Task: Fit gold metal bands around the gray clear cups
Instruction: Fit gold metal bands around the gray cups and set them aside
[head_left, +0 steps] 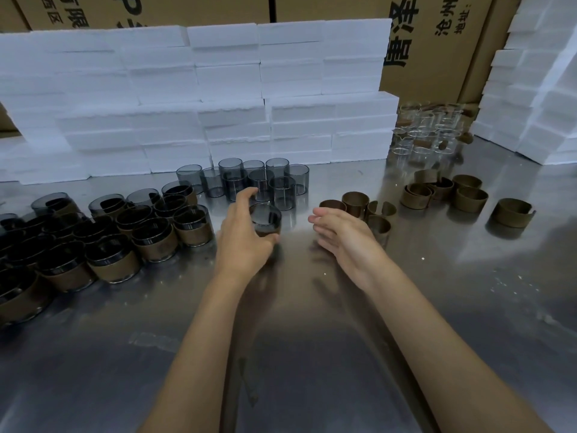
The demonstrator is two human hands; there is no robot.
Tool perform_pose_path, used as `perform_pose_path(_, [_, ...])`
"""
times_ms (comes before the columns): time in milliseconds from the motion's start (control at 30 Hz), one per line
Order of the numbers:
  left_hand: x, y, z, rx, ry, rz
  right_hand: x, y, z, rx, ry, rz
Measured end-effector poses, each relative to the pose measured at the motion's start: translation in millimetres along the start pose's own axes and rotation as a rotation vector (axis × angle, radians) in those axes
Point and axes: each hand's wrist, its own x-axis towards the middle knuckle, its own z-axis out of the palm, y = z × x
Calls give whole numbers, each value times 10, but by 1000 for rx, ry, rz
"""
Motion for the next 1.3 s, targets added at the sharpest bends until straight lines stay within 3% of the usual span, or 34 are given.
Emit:
perform_pose_path(133, [31, -93, -74, 232, 113, -89, 8, 7, -8, -3, 15, 24])
perform_pose_path(267, [14, -105, -85, 448, 215, -52, -4, -2, -7, -30, 17, 33])
perform_pose_path(833, [32, -201, -61, 677, 303, -58, -24, -86, -87, 47, 110, 126])
perform_pose_path(933, [58, -111, 75, 611, 300, 94, -18, -106, -102, 67, 114, 145])
perform_pose_path(1033, [163, 21, 354, 379, 155, 194, 5, -110, -105, 77, 112, 161])
perform_pose_path(1167, [359, 86, 706, 109, -20, 63, 40, -99, -105, 68, 113, 175])
perform_pose_path(1300, [588, 97, 874, -8, 24, -31, 62, -105, -127, 69, 108, 180])
